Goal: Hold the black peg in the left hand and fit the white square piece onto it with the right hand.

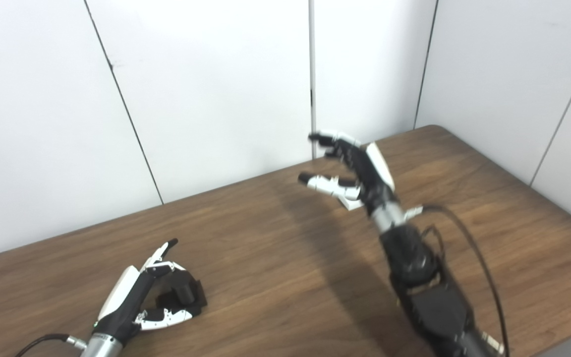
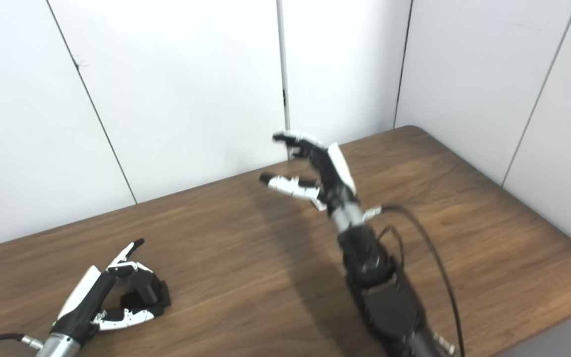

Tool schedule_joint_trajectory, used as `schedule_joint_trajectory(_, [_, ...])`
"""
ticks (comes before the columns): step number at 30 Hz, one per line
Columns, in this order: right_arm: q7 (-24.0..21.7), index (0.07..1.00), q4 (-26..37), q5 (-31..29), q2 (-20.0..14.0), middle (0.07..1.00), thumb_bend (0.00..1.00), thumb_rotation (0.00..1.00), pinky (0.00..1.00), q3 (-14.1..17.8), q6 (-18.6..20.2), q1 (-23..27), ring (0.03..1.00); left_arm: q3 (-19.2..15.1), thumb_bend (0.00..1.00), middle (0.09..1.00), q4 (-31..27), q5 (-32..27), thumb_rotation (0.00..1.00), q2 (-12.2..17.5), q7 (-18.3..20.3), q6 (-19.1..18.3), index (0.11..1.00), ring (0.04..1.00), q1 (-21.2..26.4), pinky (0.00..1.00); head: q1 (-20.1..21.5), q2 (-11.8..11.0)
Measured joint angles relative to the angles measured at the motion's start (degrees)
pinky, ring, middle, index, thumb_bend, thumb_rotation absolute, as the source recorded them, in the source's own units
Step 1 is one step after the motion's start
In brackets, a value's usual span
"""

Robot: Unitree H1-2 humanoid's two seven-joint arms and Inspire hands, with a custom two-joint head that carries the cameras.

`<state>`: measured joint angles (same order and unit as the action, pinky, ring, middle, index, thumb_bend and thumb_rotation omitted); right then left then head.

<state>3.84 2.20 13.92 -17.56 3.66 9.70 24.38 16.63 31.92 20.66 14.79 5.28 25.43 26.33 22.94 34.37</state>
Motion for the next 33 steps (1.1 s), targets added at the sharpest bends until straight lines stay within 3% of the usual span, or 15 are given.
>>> schedule_joint_trajectory(6, [-6.2, 0.804, -4.7, 3.6, -8.6, 0.899, 0.84, 0.30, 0.78, -1.8, 6.7, 5.2, 0.898, 0.0, 0.52, 1.000, 0.0, 0.0, 0.07, 0.0, 0.0, 0.2, 0.493, 1.000, 0.0, 1.00, -0.2, -0.1])
schedule_joint_trajectory(9, [-9.8, 0.812, -7.5, 7.3, -14.2, 0.926, 0.86, 0.30, 0.78, -5.8, 7.2, 7.2, 0.932, -0.1, 0.52, 1.000, 0.0, 0.0, 0.07, 0.0, 0.0, 0.2, 0.493, 1.000, -0.1, 1.00, -0.2, -0.1])
schedule_joint_trajectory(14, [-15.6, 0.825, -12.9, 11.7, -19.3, 0.942, 0.89, 0.30, 0.79, -11.8, 7.5, 10.7, 0.959, -0.1, 0.52, 1.000, -0.1, 0.0, 0.07, 0.1, 0.0, 0.2, 0.493, 1.000, -0.1, 1.00, -0.6, -0.4])
schedule_joint_trajectory(18, [-18.8, 0.819, -18.5, 14.1, -19.8, 0.933, 0.90, 0.29, 0.78, -15.0, 7.4, 13.4, 0.946, 0.0, 0.52, 1.000, -0.2, 0.0, 0.07, 0.0, 0.0, 0.0, 0.494, 1.000, -0.1, 1.00, -1.2, -0.4])
schedule_joint_trajectory(22, [-19.7, 0.827, -22.3, 16.2, -19.8, 0.940, 0.87, 0.30, 0.84, -17.3, 6.9, 14.4, 0.955, -0.1, 0.52, 1.000, -0.2, -0.1, 0.07, 0.0, 0.1, 0.0, 0.493, 1.000, -0.1, 1.00, -1.5, -0.2])
schedule_joint_trajectory(26, [-20.9, 0.831, -25.7, 17.4, -19.8, 0.956, 0.82, 0.38, 0.92, -18.7, 6.4, 15.0, 0.981, -0.1, 0.52, 1.000, -0.5, -0.1, 0.07, 0.0, 0.0, -0.2, 0.493, 1.000, -0.3, 1.00, -2.0, -0.1])
schedule_joint_trajectory(33, [-22.6, 0.850, -27.4, 17.8, -19.8, 0.989, 0.82, 0.41, 1.00, -19.2, 6.4, 15.0, 1.000, -0.2, 0.52, 1.000, -2.0, -0.1, 0.07, 0.0, 0.0, -1.7, 0.494, 1.000, -1.1, 1.00, -2.5, 0.0])
